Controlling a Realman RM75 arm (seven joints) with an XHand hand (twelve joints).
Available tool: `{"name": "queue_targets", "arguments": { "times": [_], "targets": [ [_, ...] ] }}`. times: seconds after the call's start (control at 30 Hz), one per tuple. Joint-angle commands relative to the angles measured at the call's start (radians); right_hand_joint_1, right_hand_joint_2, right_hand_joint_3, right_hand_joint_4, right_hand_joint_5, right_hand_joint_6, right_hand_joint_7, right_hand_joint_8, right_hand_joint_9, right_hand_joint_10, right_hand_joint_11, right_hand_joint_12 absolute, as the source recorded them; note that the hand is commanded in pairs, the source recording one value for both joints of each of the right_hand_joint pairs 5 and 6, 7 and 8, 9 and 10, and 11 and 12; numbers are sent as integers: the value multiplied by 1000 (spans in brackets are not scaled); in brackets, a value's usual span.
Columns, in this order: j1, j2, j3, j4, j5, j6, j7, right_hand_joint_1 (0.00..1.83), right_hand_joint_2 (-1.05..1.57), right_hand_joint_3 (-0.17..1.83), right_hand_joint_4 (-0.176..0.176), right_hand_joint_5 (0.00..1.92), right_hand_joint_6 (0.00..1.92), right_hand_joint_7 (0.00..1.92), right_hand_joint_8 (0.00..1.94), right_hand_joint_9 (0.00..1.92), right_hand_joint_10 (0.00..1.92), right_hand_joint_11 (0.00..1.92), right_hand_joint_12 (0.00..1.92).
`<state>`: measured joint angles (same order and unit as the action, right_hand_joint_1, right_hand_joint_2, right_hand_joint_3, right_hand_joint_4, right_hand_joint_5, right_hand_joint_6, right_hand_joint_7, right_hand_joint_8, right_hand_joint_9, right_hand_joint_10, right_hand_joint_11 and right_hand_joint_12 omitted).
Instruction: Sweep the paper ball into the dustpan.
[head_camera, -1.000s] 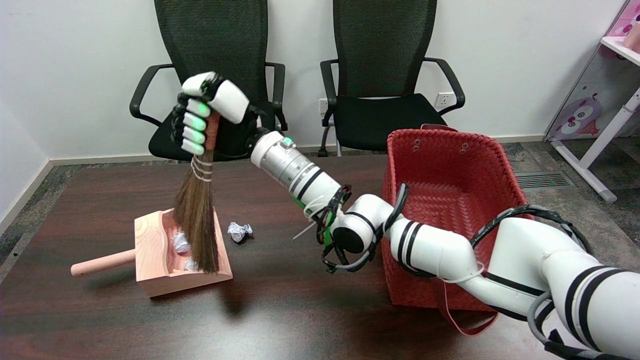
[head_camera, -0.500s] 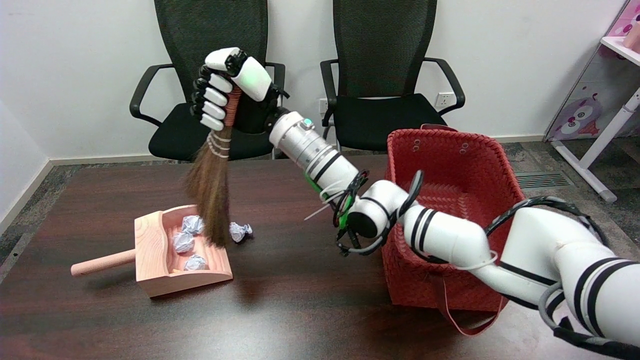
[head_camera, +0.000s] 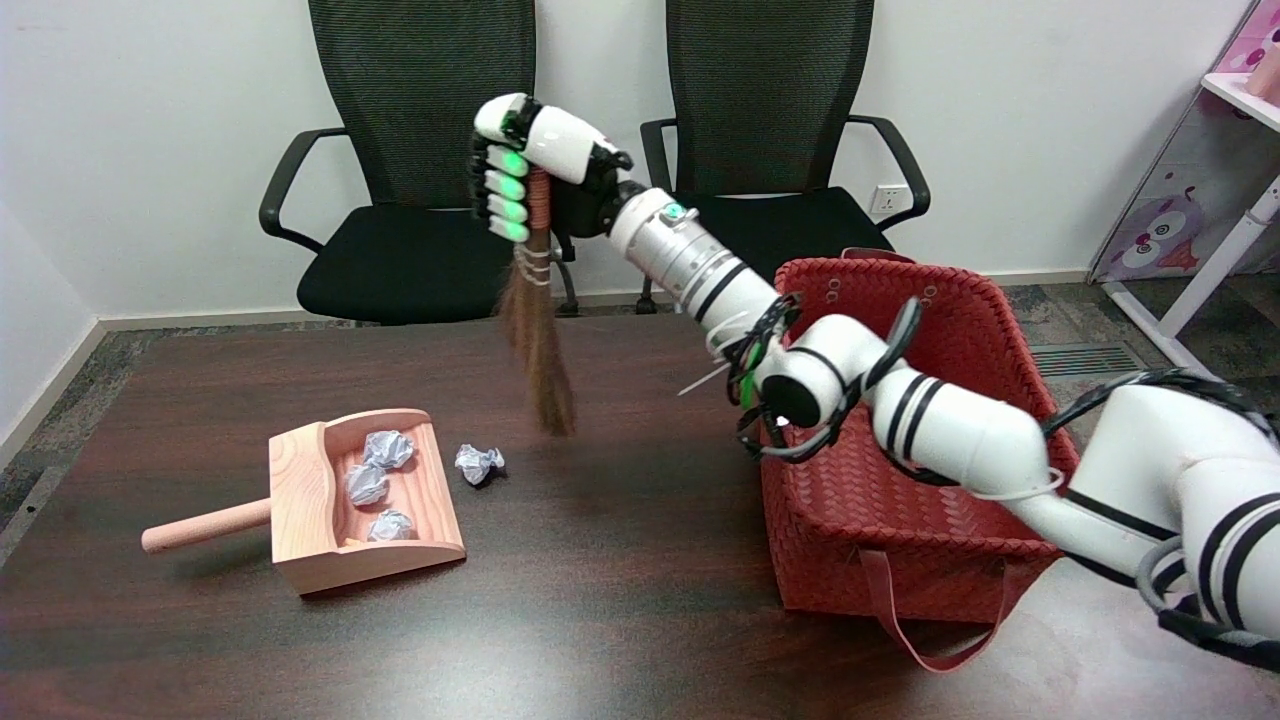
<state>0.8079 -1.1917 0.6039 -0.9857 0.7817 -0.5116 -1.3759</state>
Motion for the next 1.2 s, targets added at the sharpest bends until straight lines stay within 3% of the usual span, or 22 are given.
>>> {"name": "queue_targets", "arguments": {
  "times": [0.03, 0.37, 0.63, 0.87, 1.2],
  "targets": [
    [-15, 147, 23, -40, 25, 65, -103, 852, 1544, 1585, -2, 1920, 1920, 1920, 1920, 1920, 1920, 1920, 1920],
    [-39, 122, -50, 27, 0, 89, -123, 857, 1536, 1613, -2, 1920, 1920, 1920, 1920, 1920, 1920, 1920, 1920],
    [-47, 71, -56, 53, -141, 164, -167, 857, 1537, 1612, -2, 1920, 1920, 1920, 1920, 1920, 1920, 1920, 1920],
    [-56, 24, -37, 47, -211, 157, -301, 867, 1466, 1767, -2, 1920, 1920, 1920, 1920, 1920, 1920, 1920, 1920],
    [-81, -45, -36, 51, -234, 119, -305, 872, 1340, 1833, -2, 1920, 1920, 1920, 1920, 1920, 1920, 1920, 1920]
  ]
}}
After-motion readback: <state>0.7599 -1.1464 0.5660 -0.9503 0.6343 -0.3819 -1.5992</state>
